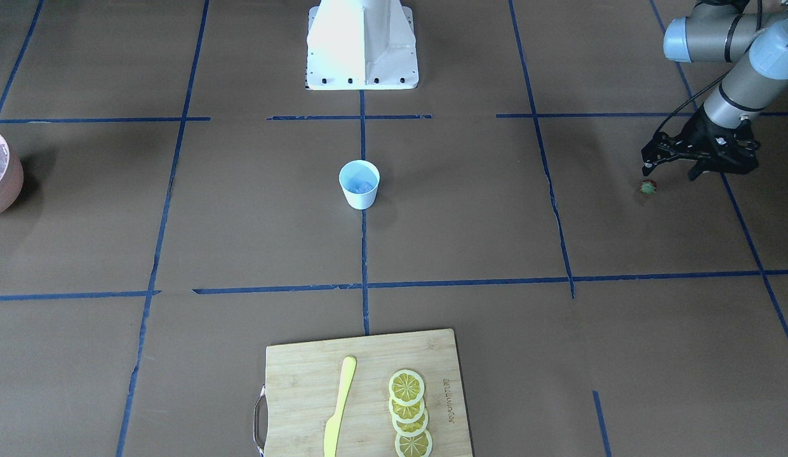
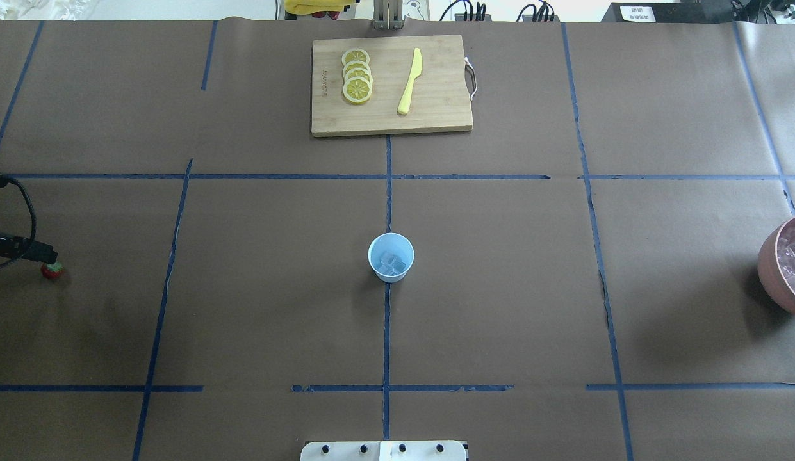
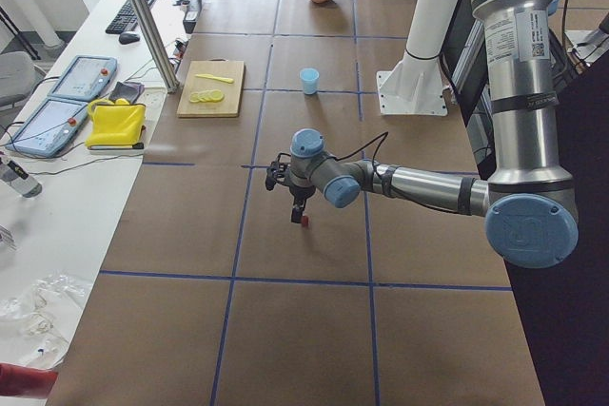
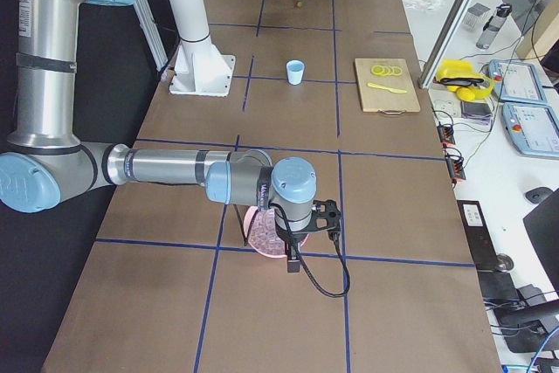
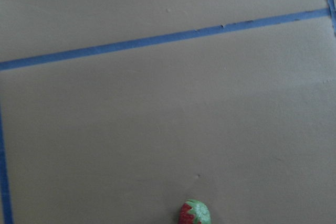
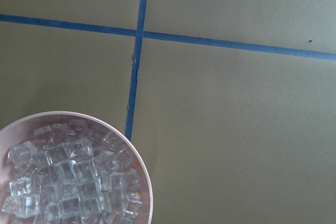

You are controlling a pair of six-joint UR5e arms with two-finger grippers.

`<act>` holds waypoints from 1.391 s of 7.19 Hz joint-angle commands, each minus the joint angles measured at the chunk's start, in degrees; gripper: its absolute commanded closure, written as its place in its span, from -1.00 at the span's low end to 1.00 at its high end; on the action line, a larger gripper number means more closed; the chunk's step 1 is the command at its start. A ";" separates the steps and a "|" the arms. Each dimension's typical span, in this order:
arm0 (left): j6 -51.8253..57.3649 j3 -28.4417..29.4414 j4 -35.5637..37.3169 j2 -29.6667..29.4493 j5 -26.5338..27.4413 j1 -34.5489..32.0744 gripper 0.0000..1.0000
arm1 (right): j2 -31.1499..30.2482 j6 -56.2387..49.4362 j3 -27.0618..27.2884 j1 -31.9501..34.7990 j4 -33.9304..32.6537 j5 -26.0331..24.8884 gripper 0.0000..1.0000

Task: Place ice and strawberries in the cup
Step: 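Lower the left gripper onto the strawberry and grasp it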

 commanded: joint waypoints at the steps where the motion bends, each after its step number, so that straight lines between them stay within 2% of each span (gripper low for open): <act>1: -3.50 5.28 -7.01 -0.11 1.29 2.62 -1.00 | -0.03 -0.10 0.10 0.00 0.01 0.00 -0.99; 4: -3.97 6.62 -8.10 -0.11 1.29 4.13 -0.97 | -0.03 -0.28 0.19 0.00 0.10 -0.09 -0.99; 5: -4.14 6.53 -8.10 -0.29 1.21 4.13 0.05 | -0.03 -0.37 0.19 0.00 0.10 -0.09 -0.99; 6: -3.88 6.45 -8.10 -0.38 1.21 4.13 0.85 | -0.03 -0.37 0.36 0.00 0.10 -0.09 -0.99; 8: -3.79 5.83 -8.01 -0.29 1.12 3.95 0.92 | -0.03 -0.37 0.36 0.00 0.10 -0.09 -0.99; 10: -3.70 2.78 -7.31 0.06 0.68 3.69 1.00 | -0.03 -0.28 0.45 0.00 0.10 -0.09 -0.99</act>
